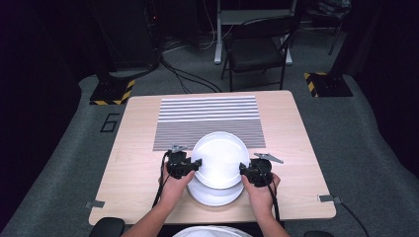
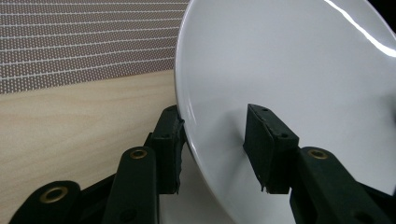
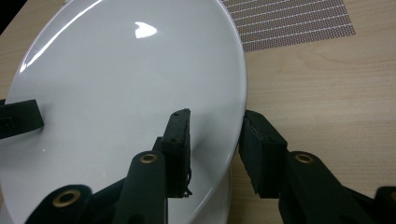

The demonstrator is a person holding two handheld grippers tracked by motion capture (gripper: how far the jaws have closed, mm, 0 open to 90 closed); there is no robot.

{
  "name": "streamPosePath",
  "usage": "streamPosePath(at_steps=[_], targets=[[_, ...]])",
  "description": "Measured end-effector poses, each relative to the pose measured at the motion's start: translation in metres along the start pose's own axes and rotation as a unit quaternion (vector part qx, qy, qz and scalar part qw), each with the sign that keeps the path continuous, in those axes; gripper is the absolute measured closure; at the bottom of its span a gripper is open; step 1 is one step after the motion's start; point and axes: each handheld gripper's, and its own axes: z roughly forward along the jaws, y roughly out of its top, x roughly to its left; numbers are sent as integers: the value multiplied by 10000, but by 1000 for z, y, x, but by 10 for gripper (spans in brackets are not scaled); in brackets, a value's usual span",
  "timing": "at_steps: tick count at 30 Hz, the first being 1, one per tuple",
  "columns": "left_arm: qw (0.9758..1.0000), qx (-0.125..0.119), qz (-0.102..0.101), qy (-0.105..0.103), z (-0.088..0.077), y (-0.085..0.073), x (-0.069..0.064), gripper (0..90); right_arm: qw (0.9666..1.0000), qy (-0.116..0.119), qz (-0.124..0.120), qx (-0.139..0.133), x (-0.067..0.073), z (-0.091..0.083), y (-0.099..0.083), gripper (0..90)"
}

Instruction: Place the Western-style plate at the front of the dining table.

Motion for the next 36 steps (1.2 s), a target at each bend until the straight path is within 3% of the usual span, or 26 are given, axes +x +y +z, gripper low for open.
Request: streamPosePath(at_steps=[36], targets=[[9995,-291,-108,12,-6,25,12,573,9995,108,-252,-184,16,3,32,635]])
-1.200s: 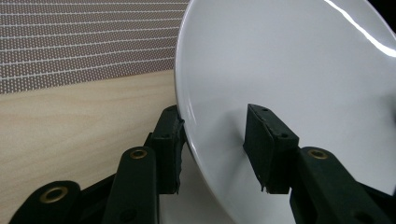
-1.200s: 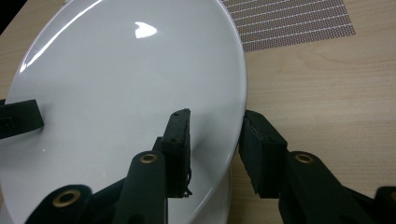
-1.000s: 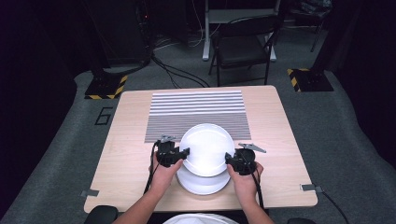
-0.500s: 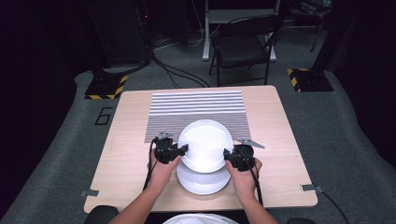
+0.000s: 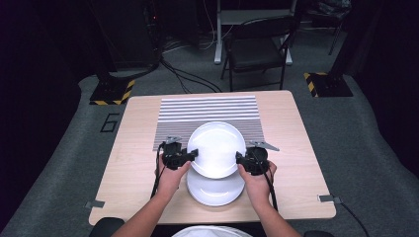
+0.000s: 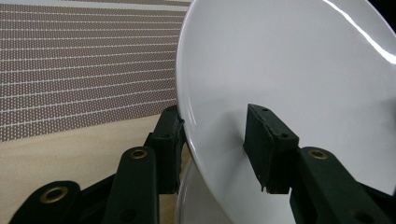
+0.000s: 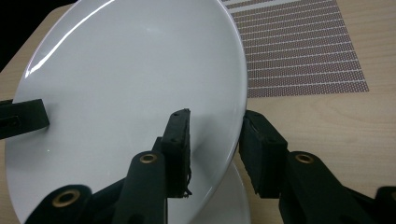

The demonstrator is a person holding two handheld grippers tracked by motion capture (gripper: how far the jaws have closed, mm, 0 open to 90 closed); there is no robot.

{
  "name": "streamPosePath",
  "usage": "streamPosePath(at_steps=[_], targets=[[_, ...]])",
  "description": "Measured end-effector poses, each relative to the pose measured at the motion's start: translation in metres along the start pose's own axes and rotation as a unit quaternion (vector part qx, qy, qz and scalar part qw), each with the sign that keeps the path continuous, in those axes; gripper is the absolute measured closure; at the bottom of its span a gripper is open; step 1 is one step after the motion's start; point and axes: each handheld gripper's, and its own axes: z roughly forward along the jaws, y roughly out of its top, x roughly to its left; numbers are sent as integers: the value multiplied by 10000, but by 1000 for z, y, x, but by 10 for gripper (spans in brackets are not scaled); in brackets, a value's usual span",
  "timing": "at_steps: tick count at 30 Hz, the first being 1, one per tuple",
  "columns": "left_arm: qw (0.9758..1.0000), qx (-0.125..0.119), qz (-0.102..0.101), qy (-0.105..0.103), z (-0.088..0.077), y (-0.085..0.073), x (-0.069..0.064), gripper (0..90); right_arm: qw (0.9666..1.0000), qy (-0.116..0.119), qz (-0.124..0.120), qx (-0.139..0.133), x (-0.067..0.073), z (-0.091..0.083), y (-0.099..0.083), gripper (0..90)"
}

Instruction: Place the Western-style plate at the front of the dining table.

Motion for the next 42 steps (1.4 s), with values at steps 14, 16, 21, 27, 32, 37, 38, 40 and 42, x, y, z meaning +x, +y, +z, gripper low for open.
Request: streamPosePath(at_steps=[14,16,21,27,32,37,38,40,42], targets=[[10000,-38,-8,7,1,11,3,573,10000,21,-47,-66,3,2,12,634],[10000,-49,-6,21,1,13,3,573,10000,28,-39,-82,3,2,14,634],[9999,-107,-11,36,0,17,4,573,9999,29,-83,-98,5,4,18,634],[9999,-112,3,66,0,20,7,573,9999,58,-97,-95,7,7,22,634],[9999,-127,-6,69,0,24,7,573,9999,46,-123,-87,7,9,23,634],[9998,-179,-19,60,1,30,9,573,9999,54,-121,-101,8,10,27,634],[9998,-189,-36,51,0,31,9,574,9998,54,-121,-117,8,11,28,634],[9998,-171,-62,33,1,32,10,573,9999,65,-119,-100,9,11,30,634],[9998,-173,-54,41,1,33,12,573,9998,94,-127,-102,10,12,32,634]])
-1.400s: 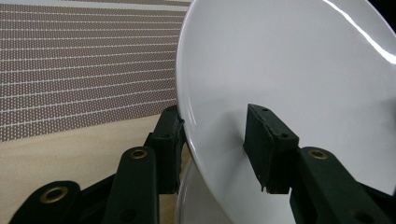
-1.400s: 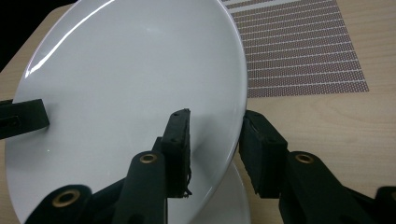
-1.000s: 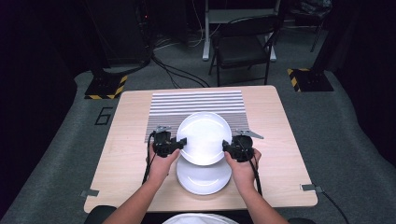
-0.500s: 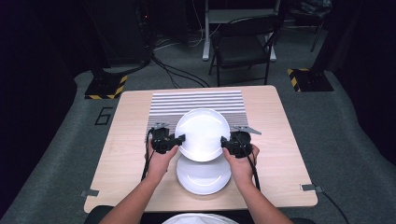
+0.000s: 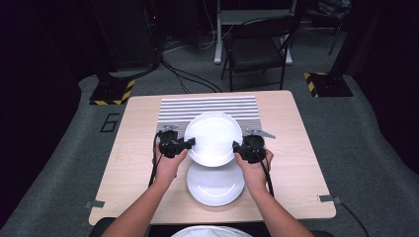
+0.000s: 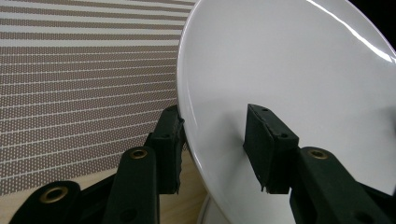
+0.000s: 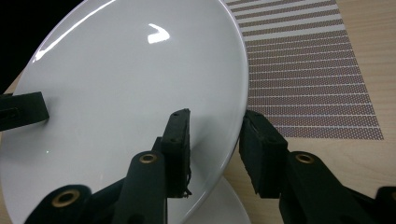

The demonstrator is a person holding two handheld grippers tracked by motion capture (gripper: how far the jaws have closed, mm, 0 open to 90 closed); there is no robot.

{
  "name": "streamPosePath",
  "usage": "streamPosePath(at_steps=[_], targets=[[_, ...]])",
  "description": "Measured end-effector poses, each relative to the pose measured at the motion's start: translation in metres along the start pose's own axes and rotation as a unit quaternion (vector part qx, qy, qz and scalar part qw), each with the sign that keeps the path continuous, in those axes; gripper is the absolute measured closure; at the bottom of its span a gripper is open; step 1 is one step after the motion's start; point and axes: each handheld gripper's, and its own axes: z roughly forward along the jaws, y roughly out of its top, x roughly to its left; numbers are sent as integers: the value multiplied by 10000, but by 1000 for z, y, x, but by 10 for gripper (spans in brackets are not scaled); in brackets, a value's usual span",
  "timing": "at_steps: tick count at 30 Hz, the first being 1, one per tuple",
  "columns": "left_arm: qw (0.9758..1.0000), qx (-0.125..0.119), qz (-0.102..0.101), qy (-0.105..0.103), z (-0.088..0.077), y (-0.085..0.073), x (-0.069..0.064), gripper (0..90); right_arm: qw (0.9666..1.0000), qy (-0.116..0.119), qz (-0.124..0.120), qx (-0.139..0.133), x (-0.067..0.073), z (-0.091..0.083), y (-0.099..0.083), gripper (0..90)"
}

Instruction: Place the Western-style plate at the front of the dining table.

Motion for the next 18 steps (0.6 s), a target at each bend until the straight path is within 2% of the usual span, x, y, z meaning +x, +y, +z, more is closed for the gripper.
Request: streamPosePath(at_steps=[10,15,18], targets=[[10000,-66,10,-8,-1,9,2,573,10000,11,-33,-39,2,3,9,634],[9999,-41,-92,-42,2,10,5,573,10000,4,-71,-58,4,3,14,634],[10000,-25,-84,-35,3,10,6,573,9999,-12,-114,-62,5,4,16,634]])
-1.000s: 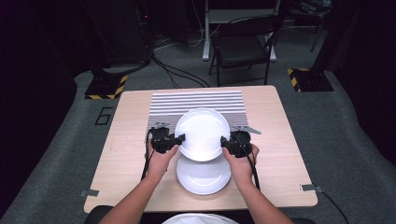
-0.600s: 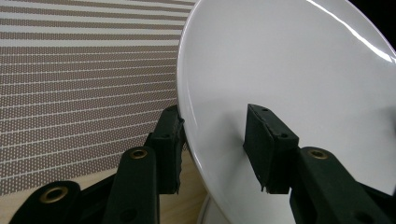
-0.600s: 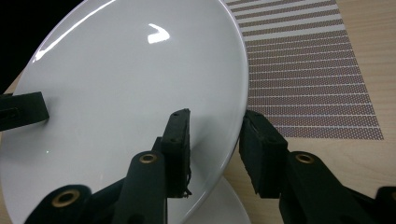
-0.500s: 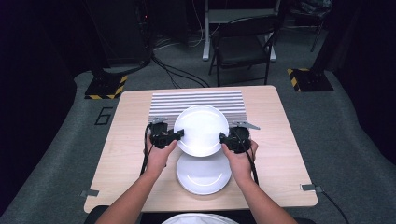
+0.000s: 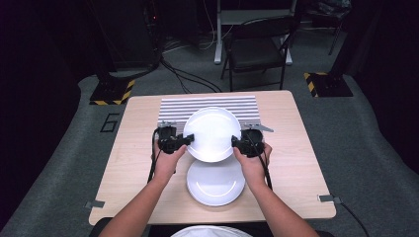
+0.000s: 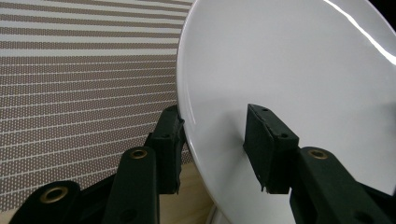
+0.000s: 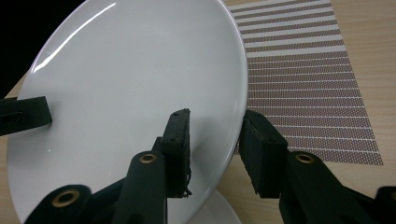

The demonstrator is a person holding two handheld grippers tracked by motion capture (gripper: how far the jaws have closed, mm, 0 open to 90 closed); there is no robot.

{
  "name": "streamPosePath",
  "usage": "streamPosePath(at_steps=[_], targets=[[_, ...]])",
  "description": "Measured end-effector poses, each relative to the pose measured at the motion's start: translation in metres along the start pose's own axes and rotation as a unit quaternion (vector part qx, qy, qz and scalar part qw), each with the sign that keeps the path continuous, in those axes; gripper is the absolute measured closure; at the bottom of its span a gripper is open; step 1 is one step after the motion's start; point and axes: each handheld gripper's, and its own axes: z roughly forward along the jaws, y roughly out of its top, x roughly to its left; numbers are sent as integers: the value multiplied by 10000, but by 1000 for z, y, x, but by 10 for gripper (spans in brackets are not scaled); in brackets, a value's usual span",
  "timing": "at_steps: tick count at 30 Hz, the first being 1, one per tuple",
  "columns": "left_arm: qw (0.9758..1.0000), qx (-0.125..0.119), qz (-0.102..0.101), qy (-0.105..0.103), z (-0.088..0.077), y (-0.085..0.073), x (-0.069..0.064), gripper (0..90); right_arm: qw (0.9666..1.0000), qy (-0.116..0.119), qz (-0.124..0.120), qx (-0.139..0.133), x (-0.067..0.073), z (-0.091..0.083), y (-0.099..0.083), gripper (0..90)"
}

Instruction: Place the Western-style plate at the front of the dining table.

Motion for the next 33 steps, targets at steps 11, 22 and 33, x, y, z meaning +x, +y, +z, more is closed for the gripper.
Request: streamPosePath(at_steps=[11,22,33], targets=[[10000,35,-41,17,4,4,4,574,10000,-21,-35,8,0,7,5,634],[10000,-23,1,28,2,18,5,575,10000,15,-20,-28,2,9,14,634],[10000,-30,1,41,11,29,9,577,10000,6,-52,-37,1,18,28,635]])
